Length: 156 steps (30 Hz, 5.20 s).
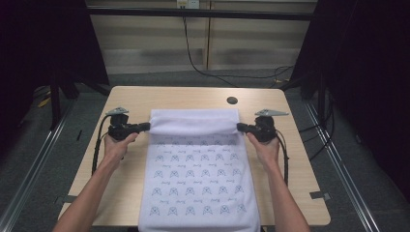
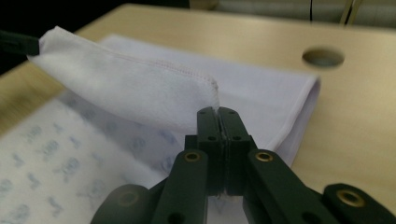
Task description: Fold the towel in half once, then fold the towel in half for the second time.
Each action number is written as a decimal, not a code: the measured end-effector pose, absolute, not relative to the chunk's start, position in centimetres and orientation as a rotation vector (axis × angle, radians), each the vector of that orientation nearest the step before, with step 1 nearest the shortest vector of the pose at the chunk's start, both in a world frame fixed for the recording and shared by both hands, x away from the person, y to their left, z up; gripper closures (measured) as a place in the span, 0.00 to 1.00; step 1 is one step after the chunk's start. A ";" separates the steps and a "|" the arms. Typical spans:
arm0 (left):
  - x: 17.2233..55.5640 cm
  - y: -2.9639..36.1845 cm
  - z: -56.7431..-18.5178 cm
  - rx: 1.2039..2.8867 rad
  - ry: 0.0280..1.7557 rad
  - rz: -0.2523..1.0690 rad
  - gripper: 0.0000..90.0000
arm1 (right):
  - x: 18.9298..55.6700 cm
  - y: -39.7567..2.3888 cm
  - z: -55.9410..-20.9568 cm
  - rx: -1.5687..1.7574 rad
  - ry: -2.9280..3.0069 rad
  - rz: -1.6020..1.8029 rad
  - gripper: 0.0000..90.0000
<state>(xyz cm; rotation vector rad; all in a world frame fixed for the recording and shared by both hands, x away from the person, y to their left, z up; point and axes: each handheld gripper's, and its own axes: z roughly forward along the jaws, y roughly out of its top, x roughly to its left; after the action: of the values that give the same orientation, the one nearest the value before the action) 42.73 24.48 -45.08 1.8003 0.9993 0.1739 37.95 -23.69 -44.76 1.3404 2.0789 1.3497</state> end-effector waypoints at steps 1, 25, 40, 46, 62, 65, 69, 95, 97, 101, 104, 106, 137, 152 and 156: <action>42.3 24.7 -43.9 1.788 0.976 0.190 0.98 | 37.7 -23.9 -43.4 1.308 2.055 1.378 0.98; 23.9 26.2 -45.0 1.887 0.711 0.035 0.97 | 19.2 -25.9 -41.3 1.040 2.175 1.488 0.98; 20.1 26.6 -46.9 1.986 0.626 -0.071 0.76 | 12.2 -26.6 -45.8 1.103 2.315 1.443 0.83; 26.3 25.7 -46.4 1.943 0.717 -0.023 0.71 | 17.9 -25.8 -45.9 1.101 2.341 1.404 0.77; 34.1 22.6 -50.7 2.068 0.852 0.051 0.73 | 29.3 -21.4 -50.3 1.184 2.458 1.183 0.70; 32.7 23.0 -50.7 2.079 0.835 0.046 0.74 | 27.6 -21.4 -50.3 1.166 2.476 1.188 0.70; 30.2 23.4 -50.7 2.094 0.790 0.037 0.74 | 25.2 -21.6 -50.2 1.141 2.497 1.191 0.70; 31.9 25.0 -47.4 2.018 0.862 0.120 0.58 | 26.5 -23.2 -47.4 1.145 2.376 1.261 0.60; 33.1 24.8 -47.2 2.030 0.868 0.143 0.57 | 28.0 -23.7 -47.4 1.168 2.346 1.246 0.59; 34.9 24.5 -47.6 2.038 0.910 0.139 0.52 | 30.5 -24.2 -47.6 1.210 2.313 1.241 0.55; 34.9 24.5 -48.3 2.051 0.928 0.132 0.46 | 31.9 -24.4 -48.6 1.232 2.312 1.253 0.54; 34.7 24.4 -48.9 2.084 0.918 0.141 0.46 | 32.2 -24.5 -49.4 1.245 2.334 1.250 0.52; 35.1 25.4 -49.1 1.955 0.876 0.045 0.95 | 31.3 -24.6 -48.7 1.270 2.319 1.350 0.95; 38.4 25.6 -44.0 1.806 0.858 0.117 0.95 | 33.9 -25.3 -43.6 1.225 2.157 1.470 0.95; 39.4 25.5 -42.9 1.784 0.850 0.135 0.95 | 34.7 -25.3 -42.1 1.195 2.136 1.480 0.95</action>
<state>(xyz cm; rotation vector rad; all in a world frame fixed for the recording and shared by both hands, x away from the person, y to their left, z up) 39.38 25.47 -42.92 1.7838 0.8503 0.1349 34.75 -25.33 -42.10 1.1947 2.1363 1.4800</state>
